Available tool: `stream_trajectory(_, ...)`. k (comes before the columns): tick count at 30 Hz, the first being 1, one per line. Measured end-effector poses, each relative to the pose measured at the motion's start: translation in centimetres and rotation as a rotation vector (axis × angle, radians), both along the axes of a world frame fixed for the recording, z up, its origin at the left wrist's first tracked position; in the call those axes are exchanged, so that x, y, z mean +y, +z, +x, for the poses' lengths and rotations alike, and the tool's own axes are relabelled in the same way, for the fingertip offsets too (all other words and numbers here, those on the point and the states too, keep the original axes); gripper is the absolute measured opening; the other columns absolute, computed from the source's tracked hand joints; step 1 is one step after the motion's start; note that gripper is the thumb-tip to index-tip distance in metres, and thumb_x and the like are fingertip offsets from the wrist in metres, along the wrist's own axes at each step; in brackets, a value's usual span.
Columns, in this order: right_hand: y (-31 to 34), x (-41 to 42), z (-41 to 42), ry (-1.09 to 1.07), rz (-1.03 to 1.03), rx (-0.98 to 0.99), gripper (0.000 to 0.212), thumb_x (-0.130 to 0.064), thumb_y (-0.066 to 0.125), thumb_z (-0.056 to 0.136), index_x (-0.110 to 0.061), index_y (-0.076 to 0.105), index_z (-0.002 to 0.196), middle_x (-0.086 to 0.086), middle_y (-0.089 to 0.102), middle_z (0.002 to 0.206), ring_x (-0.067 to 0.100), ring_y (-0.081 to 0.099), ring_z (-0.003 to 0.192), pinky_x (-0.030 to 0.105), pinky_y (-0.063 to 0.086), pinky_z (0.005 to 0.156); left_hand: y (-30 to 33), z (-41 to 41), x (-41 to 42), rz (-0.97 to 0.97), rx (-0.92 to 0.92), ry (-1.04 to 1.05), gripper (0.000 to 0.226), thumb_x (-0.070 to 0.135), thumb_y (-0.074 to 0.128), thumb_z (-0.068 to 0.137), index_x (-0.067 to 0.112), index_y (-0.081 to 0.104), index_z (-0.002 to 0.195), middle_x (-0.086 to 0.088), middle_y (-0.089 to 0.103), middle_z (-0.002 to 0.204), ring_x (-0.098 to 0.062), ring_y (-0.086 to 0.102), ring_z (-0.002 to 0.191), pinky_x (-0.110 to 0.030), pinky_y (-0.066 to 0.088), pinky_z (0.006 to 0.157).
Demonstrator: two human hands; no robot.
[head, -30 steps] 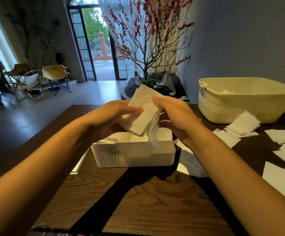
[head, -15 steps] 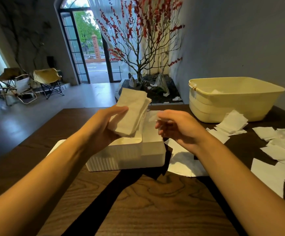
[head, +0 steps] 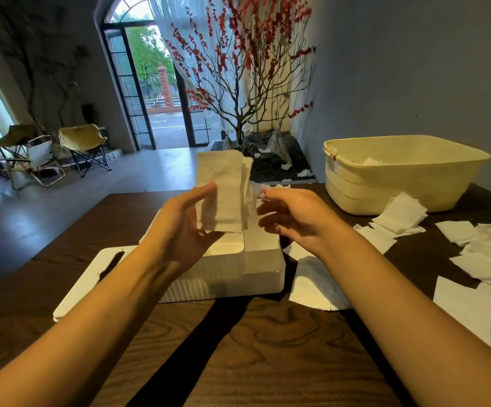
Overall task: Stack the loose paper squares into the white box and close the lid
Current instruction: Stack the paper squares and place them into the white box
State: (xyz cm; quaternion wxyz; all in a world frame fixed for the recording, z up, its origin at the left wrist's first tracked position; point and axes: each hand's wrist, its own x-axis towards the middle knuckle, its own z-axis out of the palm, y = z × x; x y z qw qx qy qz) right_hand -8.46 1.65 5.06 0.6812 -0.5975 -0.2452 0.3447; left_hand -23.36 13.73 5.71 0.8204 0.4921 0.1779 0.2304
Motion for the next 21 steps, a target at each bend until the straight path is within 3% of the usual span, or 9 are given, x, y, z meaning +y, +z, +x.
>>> stream_trajectory(5, -0.4, 0.5, -0.2, 0.082, -0.08, -0.056, 0.02, -0.017, 0.061, 0.096, -0.001, 0.07, 0.104, 0.01, 0.071, 0.078, 0.022, 0.066, 0.067, 0.031, 0.055, 0.065, -0.4, -0.4, 0.0, -0.074, -0.055, -0.071, 0.048, 0.022, 0.064, 0.084, 0.015, 0.061, 0.132, -0.013, 0.072, 0.122, -0.032, 0.071, 0.107, -0.045, 0.056, 0.096)
stream_trajectory(9, -0.2, 1.4, -0.7, 0.114, -0.128, -0.135, 0.018, -0.007, 0.053, 0.097, 0.001, 0.068, 0.105, 0.01, 0.069, 0.075, 0.02, 0.064, 0.063, 0.029, 0.053, 0.061, -0.5, -0.3, -0.1, 0.118, -0.057, -0.097, 0.045, 0.018, 0.06, 0.089, 0.021, 0.057, 0.134, -0.009, 0.068, 0.129, -0.025, 0.07, 0.106, -0.034, 0.06, 0.076)
stream_trajectory(13, 0.0, 2.0, -0.6, 0.097, -0.118, -0.174, 0.024, 0.003, 0.05, 0.094, -0.006, 0.073, 0.093, 0.017, 0.07, 0.092, 0.028, 0.064, 0.079, 0.033, 0.056, 0.064, -0.4, -0.3, 0.4, 0.333, 0.077, -0.12, 0.046, 0.019, 0.062, 0.085, 0.017, 0.058, 0.131, -0.008, 0.069, 0.12, -0.02, 0.071, 0.095, -0.03, 0.059, 0.064)
stream_trajectory(16, 0.5, 2.0, -0.5, 0.14, -0.132, -0.17, 0.017, -0.004, 0.057, 0.094, -0.007, 0.074, 0.094, 0.014, 0.07, 0.091, 0.024, 0.064, 0.078, 0.031, 0.057, 0.062, -0.1, -0.4, 1.2, 0.383, 0.185, -0.084, 0.035, 0.023, 0.061, 0.093, 0.011, 0.061, 0.125, -0.002, 0.067, 0.095, -0.013, 0.068, 0.074, -0.023, 0.052, 0.056)
stream_trajectory(19, 0.9, 1.9, -0.8, 0.226, -0.108, -0.127, 0.02, -0.022, 0.057, 0.098, -0.008, 0.071, 0.1, 0.011, 0.069, 0.087, 0.023, 0.063, 0.078, 0.035, 0.057, 0.065, -0.1, -0.2, 2.0, 0.411, 0.258, -0.048, 0.048, 0.03, 0.073, 0.085, 0.006, 0.063, 0.125, -0.021, 0.063, 0.107, -0.038, 0.067, 0.092, -0.03, 0.059, 0.068)
stream_trajectory(21, 1.2, 2.0, -0.8, 0.29, -0.078, -0.065, 0.03, -0.035, 0.049, 0.1, -0.014, 0.07, 0.098, 0.011, 0.065, 0.088, 0.027, 0.061, 0.084, 0.037, 0.053, 0.067, 0.2, -0.2, 2.2, 0.418, 0.278, -0.044, 0.041, 0.026, 0.07, 0.089, 0.004, 0.061, 0.122, -0.015, 0.066, 0.094, -0.024, 0.071, 0.077, -0.027, 0.058, 0.064)
